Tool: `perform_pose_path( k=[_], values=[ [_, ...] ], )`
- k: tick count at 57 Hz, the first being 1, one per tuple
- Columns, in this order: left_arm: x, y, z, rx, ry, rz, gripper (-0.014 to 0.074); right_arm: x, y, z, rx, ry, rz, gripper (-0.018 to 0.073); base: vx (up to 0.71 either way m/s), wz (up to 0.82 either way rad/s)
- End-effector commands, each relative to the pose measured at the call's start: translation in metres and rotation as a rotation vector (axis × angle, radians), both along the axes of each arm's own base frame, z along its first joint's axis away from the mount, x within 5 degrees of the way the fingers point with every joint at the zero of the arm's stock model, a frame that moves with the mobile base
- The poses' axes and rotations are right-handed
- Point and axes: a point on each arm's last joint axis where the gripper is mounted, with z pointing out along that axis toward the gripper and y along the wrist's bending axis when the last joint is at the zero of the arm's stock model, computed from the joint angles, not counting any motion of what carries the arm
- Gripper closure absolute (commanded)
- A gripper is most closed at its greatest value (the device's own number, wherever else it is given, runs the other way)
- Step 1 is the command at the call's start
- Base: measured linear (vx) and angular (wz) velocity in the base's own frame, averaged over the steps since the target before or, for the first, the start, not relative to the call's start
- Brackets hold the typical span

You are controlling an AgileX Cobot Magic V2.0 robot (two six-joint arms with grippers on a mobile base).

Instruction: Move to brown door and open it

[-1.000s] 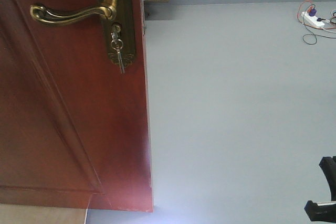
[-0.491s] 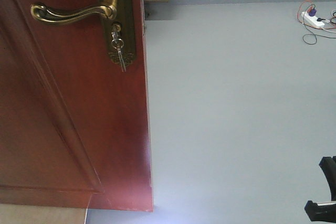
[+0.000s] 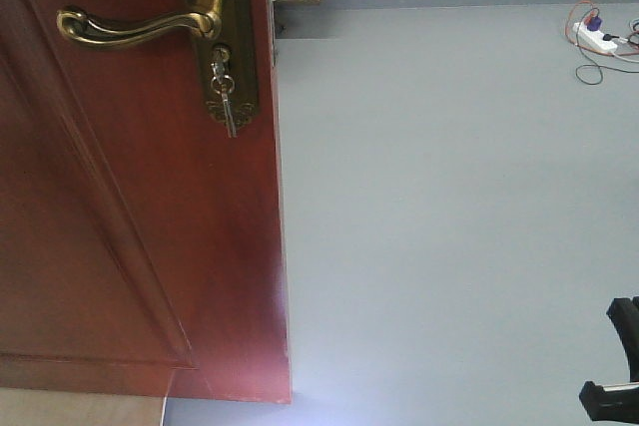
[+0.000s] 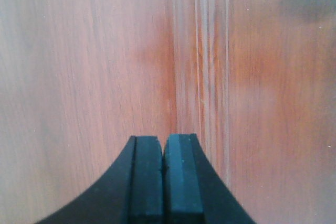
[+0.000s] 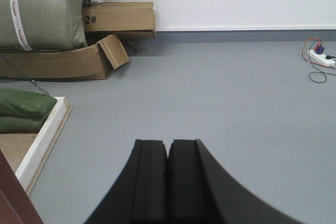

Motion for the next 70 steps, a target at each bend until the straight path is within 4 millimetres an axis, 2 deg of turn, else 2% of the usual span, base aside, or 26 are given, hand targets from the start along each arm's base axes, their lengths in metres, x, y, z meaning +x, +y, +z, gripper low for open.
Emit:
perform_pose_path(
  k=[1, 70],
  values=[
    [-0.0039, 0.0, 0.0166, -0.01, -0.125, -0.003, 0.053, 0.0016, -0.0004, 0.0057, -0.005, -0.08, -0.002, 0.0559, 0.0, 0.0],
    [-0.0039, 0.0, 0.0166, -0.01, -0.125, -0.003, 0.053, 0.0016, -0.0004, 0.0057, -0.005, -0.08, -0.002, 0.0559, 0.0, 0.0]
  ],
)
